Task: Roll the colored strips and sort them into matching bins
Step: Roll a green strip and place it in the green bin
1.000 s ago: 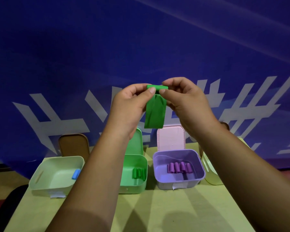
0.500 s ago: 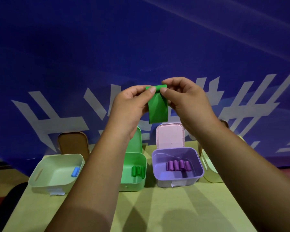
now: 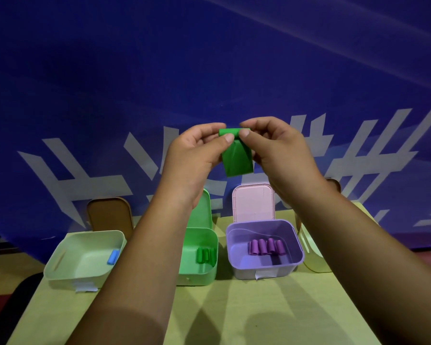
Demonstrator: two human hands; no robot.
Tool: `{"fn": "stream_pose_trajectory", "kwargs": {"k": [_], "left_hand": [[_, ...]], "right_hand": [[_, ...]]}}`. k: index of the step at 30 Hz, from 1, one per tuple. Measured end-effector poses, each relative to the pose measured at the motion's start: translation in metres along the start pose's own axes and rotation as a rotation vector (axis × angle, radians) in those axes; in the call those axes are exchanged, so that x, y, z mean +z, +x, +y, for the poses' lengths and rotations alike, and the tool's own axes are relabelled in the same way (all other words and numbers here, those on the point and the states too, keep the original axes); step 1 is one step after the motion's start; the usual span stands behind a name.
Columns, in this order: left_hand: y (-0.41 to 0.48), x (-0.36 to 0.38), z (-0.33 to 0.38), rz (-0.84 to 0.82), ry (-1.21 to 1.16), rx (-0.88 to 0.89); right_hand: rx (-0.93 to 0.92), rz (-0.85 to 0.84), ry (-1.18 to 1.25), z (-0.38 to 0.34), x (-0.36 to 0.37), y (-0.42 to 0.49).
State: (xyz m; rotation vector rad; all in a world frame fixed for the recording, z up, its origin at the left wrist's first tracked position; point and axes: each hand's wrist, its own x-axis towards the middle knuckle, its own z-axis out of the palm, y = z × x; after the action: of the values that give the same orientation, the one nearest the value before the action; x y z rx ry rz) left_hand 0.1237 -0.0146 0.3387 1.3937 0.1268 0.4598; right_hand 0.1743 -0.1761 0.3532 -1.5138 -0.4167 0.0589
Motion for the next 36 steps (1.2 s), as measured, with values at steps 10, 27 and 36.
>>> {"fn": "stream_pose_trajectory", "kwargs": {"k": [10, 27, 36], "left_hand": [[0.001, -0.002, 0.001, 0.029, 0.069, 0.077], [0.001, -0.007, 0.012, 0.026, -0.042, -0.032], [-0.003, -0.010, 0.016, 0.007, -0.046, -0.002]], "right_hand": [[0.033, -0.022, 0.095, 0.000, 0.003, 0.000], [-0.053, -0.014, 0.084, -0.005, 0.012, 0.004], [0.012, -0.034, 0.068, -0.002, 0.016, 0.002]]}}
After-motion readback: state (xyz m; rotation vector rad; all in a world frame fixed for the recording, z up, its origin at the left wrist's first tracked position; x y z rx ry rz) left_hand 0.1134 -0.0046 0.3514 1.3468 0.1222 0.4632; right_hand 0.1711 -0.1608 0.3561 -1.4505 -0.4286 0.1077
